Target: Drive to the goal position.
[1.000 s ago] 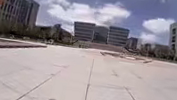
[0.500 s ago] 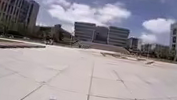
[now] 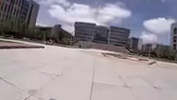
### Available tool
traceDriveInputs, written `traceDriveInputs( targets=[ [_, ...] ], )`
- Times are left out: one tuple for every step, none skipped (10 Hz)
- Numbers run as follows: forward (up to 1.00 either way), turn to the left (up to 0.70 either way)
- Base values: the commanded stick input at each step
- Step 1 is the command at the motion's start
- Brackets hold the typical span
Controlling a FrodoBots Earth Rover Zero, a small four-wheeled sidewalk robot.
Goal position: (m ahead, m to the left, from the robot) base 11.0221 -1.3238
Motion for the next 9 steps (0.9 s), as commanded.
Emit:
traceDriveInputs(
  targets=[
    [0.7, 0.0],
    [0.7, 0.0],
    [0.7, -0.03],
    [0.7, -0.3],
    [0.7, -0.35],
    [0.7, -0.35],
    [0.7, -0.24],
    [0.7, -0.1],
    [0.7, 0.0]
  ],
)
